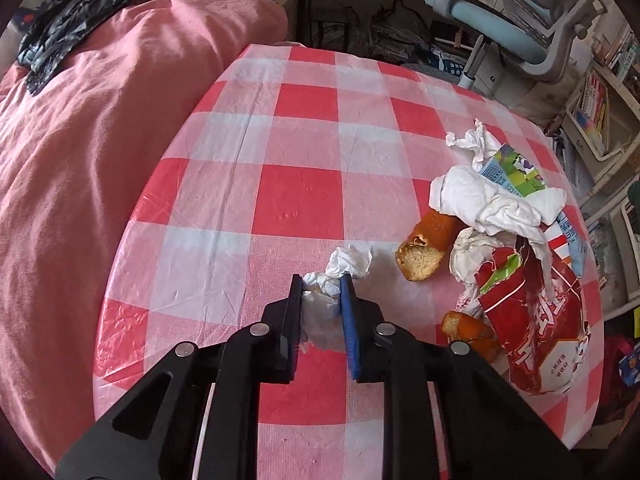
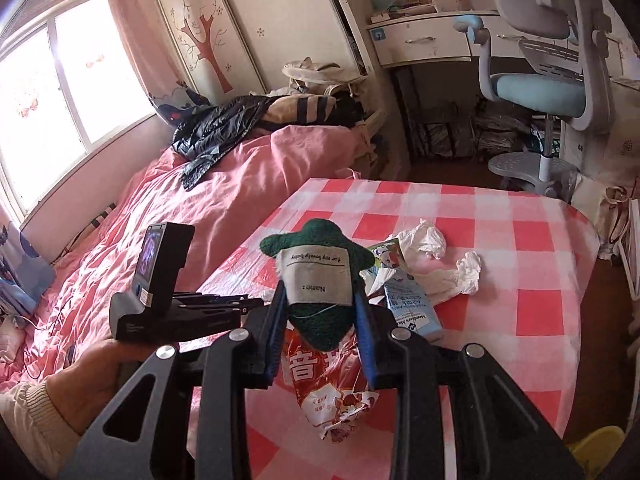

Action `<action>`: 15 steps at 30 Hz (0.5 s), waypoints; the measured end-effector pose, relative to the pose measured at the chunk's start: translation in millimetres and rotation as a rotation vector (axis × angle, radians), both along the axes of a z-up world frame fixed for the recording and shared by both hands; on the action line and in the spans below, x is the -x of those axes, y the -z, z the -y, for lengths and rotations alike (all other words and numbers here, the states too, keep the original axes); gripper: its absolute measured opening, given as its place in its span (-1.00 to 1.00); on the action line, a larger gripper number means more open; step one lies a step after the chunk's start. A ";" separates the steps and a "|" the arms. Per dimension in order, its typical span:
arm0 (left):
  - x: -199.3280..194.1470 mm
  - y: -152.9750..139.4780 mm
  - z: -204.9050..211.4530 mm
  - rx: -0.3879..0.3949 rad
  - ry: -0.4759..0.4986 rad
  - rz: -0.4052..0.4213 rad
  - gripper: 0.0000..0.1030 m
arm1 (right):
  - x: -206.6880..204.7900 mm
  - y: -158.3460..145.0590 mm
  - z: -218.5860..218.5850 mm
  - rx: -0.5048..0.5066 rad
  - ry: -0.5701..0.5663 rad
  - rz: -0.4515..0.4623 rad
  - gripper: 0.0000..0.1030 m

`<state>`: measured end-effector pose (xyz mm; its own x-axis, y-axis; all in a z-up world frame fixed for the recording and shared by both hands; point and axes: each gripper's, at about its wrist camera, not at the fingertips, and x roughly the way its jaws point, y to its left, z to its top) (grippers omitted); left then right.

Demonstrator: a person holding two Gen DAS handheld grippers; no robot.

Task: Collect trash
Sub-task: 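Grasp the green felt pad with the right tool while the left tool grasps a white tissue, then carry both items to the yellow wastebasket and open both tools to drop them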

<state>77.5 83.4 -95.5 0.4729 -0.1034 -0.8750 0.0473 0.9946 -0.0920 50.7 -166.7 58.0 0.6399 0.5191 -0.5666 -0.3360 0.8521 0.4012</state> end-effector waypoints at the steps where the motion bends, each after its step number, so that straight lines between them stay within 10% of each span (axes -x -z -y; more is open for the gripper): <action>1: 1.8 -4.1 -1.7 0.022 0.000 0.007 -0.68 | 1.3 -0.6 1.0 -0.005 0.001 0.006 -0.39; 8: 33.8 -65.7 -0.5 0.165 0.044 0.211 -0.68 | 25.4 -24.7 36.8 -0.028 0.059 0.076 -0.39; 15: 83.0 -119.5 78.5 0.268 0.319 0.393 -0.68 | 101.3 -44.0 112.7 0.046 0.201 0.132 -0.37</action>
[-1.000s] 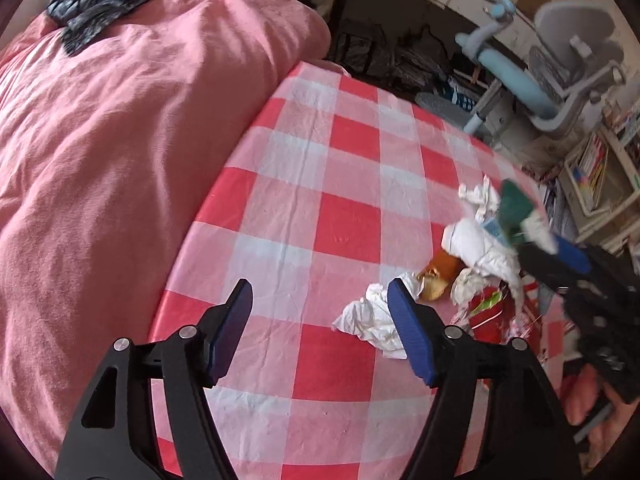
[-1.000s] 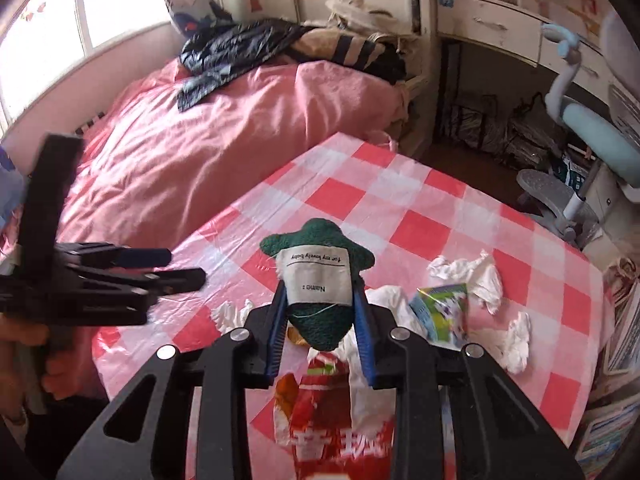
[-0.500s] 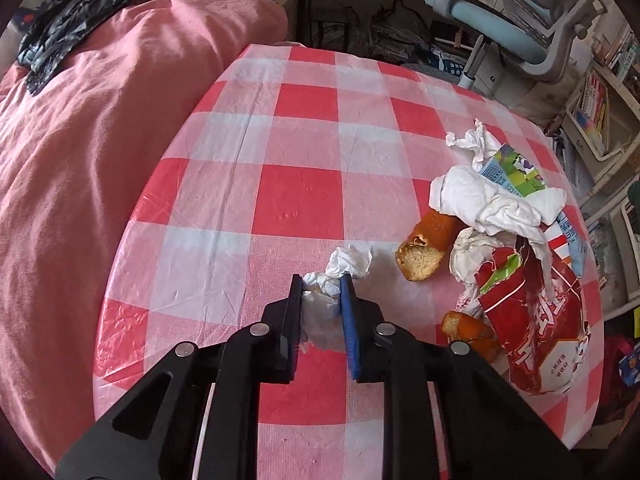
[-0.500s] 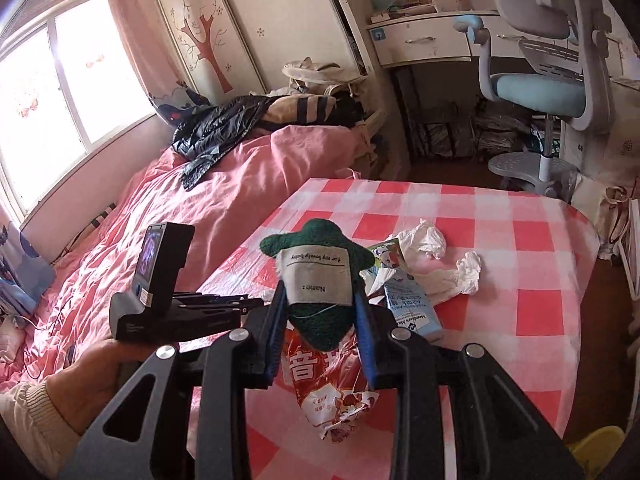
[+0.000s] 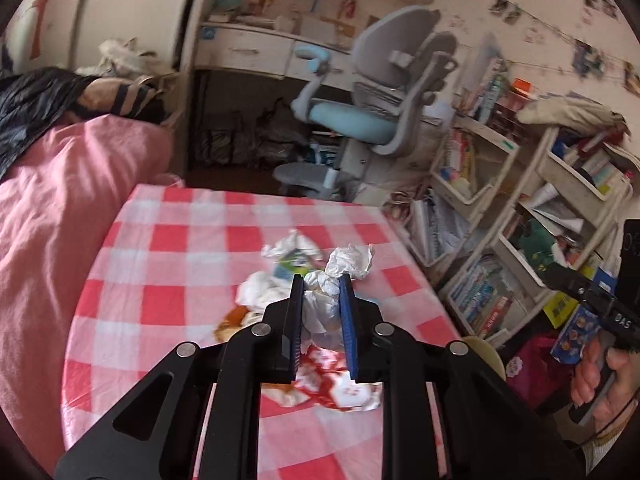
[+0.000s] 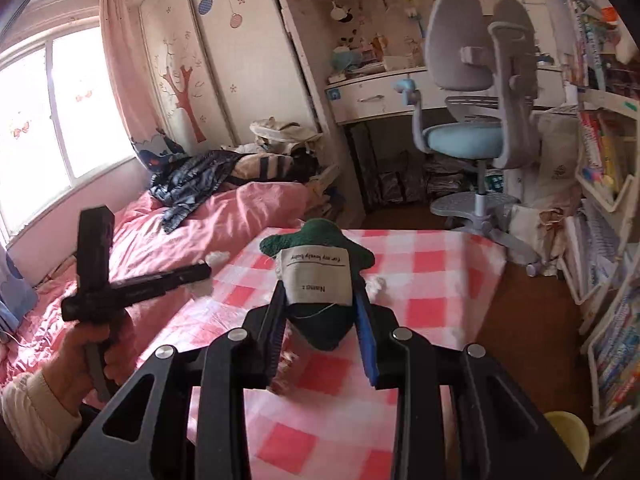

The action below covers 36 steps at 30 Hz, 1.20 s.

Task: Collect trash
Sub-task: 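Carry both items to the yellow wastebasket and open both tools to drop them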

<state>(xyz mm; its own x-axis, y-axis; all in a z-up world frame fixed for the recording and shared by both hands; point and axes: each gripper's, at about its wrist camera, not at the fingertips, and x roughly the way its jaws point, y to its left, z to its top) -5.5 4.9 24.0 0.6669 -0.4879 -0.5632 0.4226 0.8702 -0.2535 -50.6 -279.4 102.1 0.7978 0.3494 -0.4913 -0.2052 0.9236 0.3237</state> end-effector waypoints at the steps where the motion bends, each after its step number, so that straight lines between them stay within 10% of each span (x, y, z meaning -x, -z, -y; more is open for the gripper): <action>1: 6.4 -2.8 17.3 -0.006 0.043 0.012 -0.68 | 10.4 4.7 11.0 0.020 0.024 -0.014 -0.37; 9: 52.2 12.4 179.1 -0.097 0.340 -0.024 -0.68 | 82.3 97.3 115.2 0.025 0.251 -0.215 -0.36; 20: 42.4 123.7 390.0 -0.265 0.512 -0.249 -0.64 | 96.0 223.0 196.0 -0.038 0.470 -0.400 -0.11; 23: 36.1 149.7 423.5 -0.313 0.502 -0.301 -0.15 | 106.4 235.8 215.0 -0.080 0.540 -0.425 -0.01; 31: 55.1 92.9 361.9 -0.290 0.325 -0.054 0.73 | 113.4 181.4 203.8 -0.083 0.539 -0.291 0.17; 36: 58.9 38.7 270.9 -0.306 0.169 0.053 0.86 | 84.6 116.5 148.2 -0.023 0.390 -0.140 0.27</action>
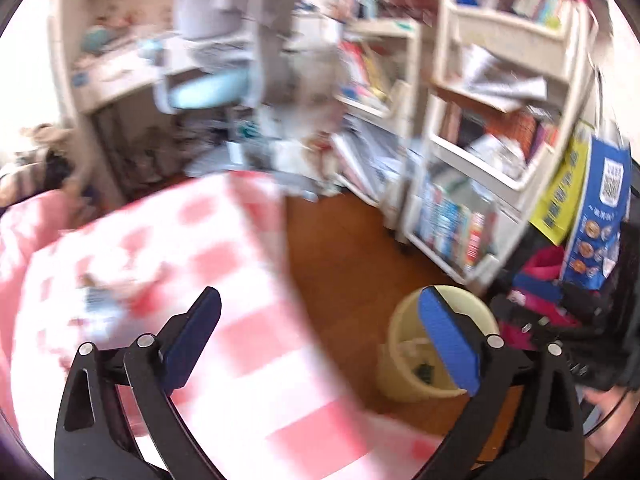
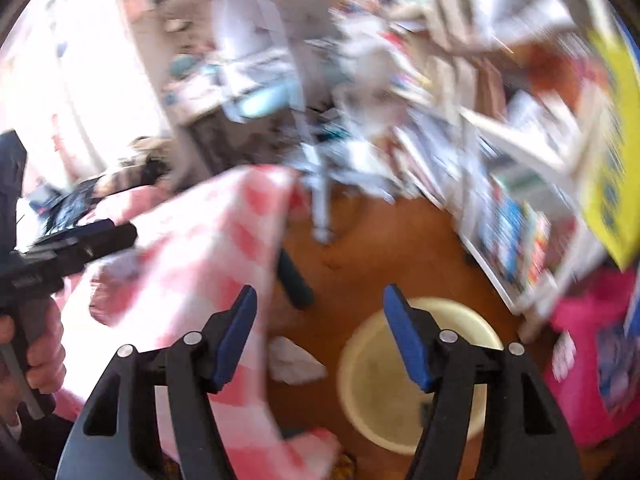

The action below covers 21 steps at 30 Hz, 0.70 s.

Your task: Collect trash

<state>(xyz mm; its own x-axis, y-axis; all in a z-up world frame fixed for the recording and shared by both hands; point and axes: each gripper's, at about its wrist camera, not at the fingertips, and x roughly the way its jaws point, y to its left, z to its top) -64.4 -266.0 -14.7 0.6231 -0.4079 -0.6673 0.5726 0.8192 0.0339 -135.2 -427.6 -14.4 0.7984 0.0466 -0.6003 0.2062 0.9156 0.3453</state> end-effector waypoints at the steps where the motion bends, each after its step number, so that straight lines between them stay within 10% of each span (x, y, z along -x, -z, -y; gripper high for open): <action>1: -0.7 -8.0 -18.9 0.006 -0.026 0.016 0.86 | -6.4 -13.2 -13.7 0.020 -0.034 0.021 0.29; 10: -40.5 -32.7 -195.3 0.115 -0.428 0.039 0.86 | -52.0 -106.1 -137.6 0.159 -0.221 0.153 0.60; 15: -69.0 -29.5 -278.3 0.179 -0.642 -0.067 0.86 | -72.3 -86.9 -178.2 0.073 -0.217 0.134 0.61; 21: -59.5 -53.5 -332.7 0.254 -0.678 -0.028 0.86 | -86.1 -85.1 -213.9 0.238 -0.271 0.110 0.62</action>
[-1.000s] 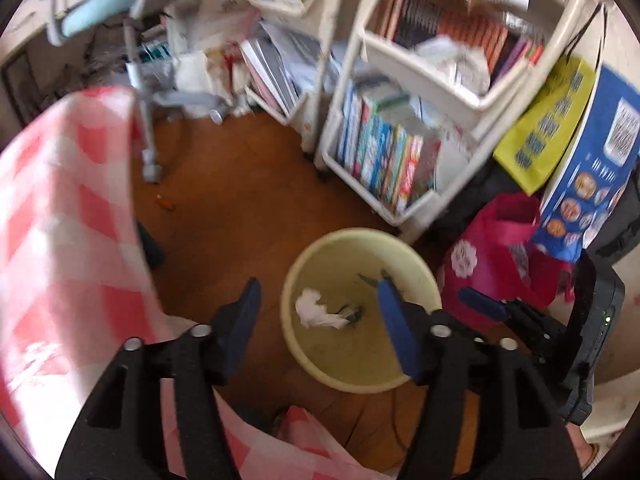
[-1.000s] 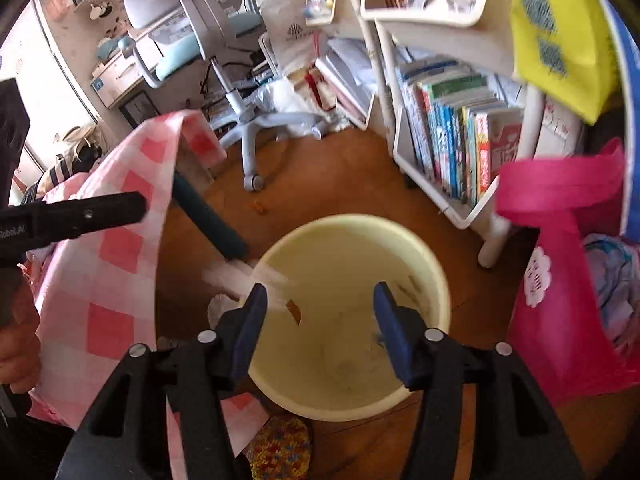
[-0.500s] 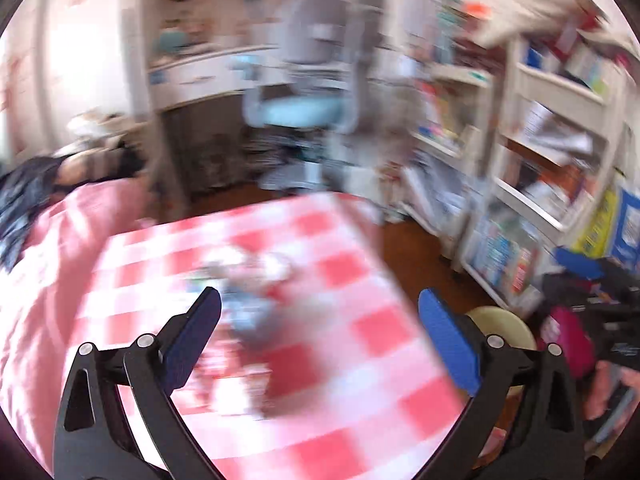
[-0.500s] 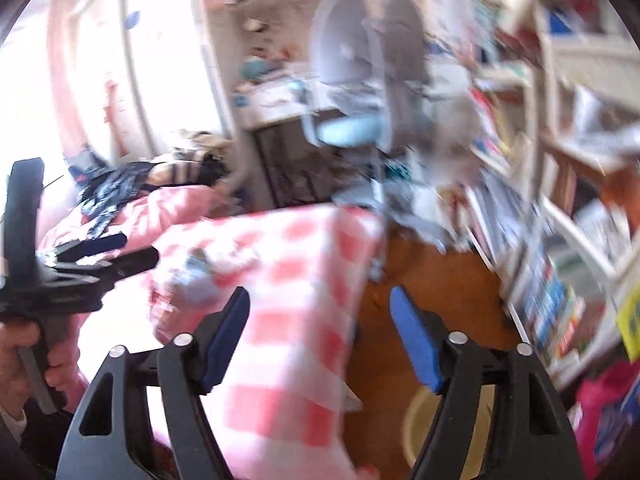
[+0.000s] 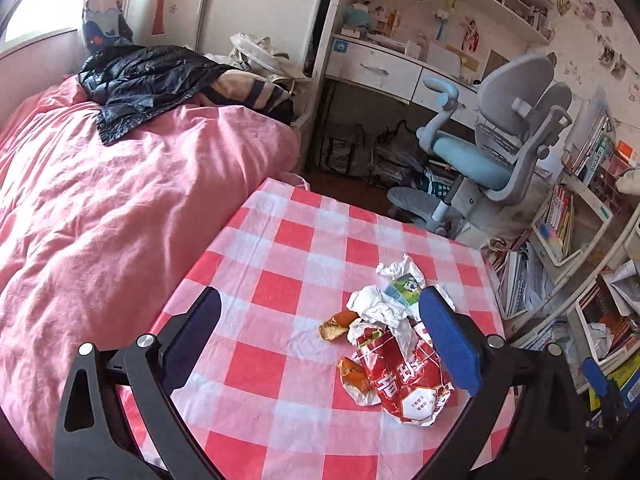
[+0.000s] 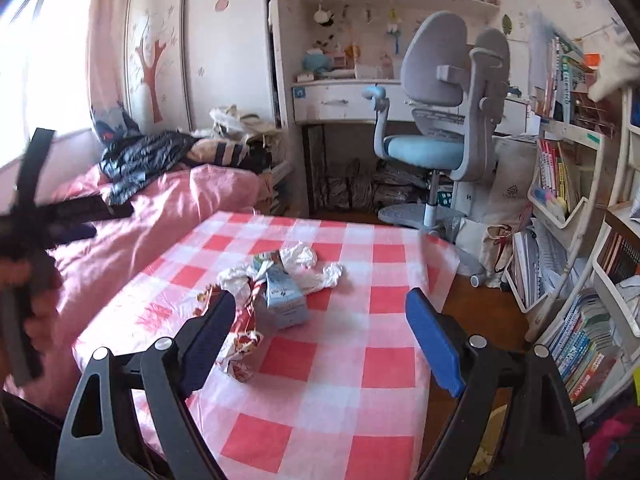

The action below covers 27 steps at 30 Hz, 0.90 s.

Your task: Collect trash

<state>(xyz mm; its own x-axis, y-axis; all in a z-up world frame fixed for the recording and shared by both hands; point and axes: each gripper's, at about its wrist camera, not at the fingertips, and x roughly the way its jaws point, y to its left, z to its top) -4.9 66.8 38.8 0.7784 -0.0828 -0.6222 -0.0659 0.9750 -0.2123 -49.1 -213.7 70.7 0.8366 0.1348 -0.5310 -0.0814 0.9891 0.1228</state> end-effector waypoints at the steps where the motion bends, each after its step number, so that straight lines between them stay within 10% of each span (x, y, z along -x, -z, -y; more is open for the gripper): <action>1: 1.0 -1.8 -5.6 -0.002 -0.001 0.000 0.86 | -2.3 2.6 -3.5 0.020 -0.007 -0.013 0.62; 27: 1.5 6.2 -14.7 -0.068 0.100 -0.074 0.86 | -14.5 13.9 -45.1 0.143 -0.081 -0.064 0.66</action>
<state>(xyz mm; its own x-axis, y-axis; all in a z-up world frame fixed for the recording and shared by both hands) -6.4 81.4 32.6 0.7205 -0.1130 -0.6842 0.0193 0.9895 -0.1432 -34.6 -168.6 56.8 0.7897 0.1196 -0.6017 -0.1580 0.9874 -0.0111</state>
